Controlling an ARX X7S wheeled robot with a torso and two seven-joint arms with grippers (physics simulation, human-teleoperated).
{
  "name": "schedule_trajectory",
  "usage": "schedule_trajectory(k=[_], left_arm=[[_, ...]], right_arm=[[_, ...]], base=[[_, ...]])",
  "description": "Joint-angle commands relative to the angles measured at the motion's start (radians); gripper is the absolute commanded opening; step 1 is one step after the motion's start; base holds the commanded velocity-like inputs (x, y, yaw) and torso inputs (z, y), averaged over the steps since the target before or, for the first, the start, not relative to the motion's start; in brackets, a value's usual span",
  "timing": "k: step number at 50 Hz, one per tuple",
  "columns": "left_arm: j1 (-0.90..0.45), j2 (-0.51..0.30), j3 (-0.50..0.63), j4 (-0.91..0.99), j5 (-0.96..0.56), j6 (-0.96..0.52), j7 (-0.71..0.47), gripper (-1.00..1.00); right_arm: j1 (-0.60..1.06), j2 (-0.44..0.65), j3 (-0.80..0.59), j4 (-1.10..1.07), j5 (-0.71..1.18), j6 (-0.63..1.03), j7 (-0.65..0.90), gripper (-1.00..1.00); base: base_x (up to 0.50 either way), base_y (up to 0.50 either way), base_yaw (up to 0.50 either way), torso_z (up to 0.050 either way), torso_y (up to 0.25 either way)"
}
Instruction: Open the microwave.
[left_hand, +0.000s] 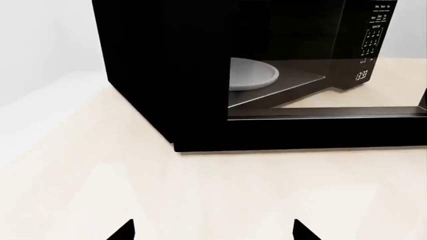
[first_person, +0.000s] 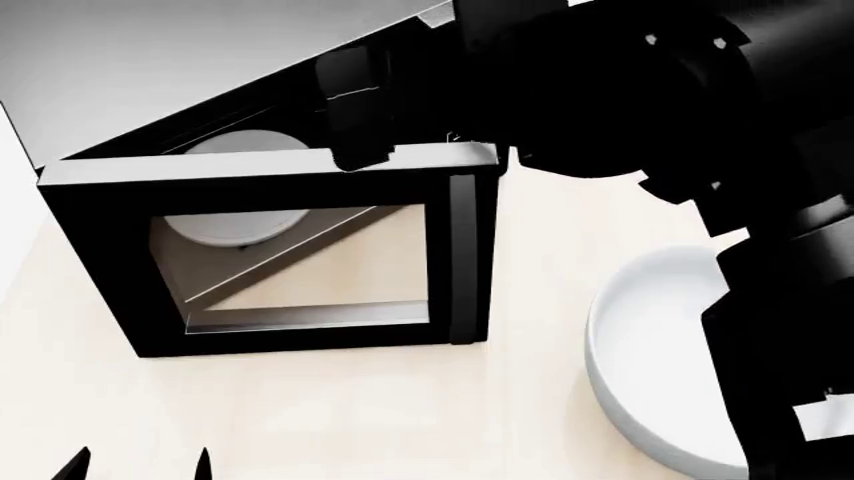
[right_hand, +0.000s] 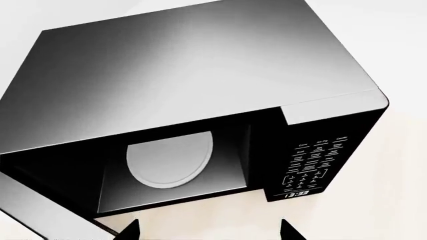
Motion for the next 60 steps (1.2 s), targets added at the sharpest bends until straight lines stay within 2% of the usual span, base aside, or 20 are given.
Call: schedule_trajectory(k=[1, 60], left_arm=[[0.0, -0.001, 0.004, -0.005, -0.019, 0.0, 0.009, 1.0], [-0.004, -0.008, 0.016, -0.006, -0.025, -0.001, 0.0, 1.0]], right_arm=[[-0.025, 0.006, -0.002, -0.007, 0.005, -0.007, 0.0, 1.0], [-0.154, 0.019, 0.006, -0.081, 0.065, -0.025, 0.021, 1.0]], base=[[0.0, 0.0, 0.0, 0.0, 0.0], [0.0, 0.0, 0.0, 0.0, -0.001]])
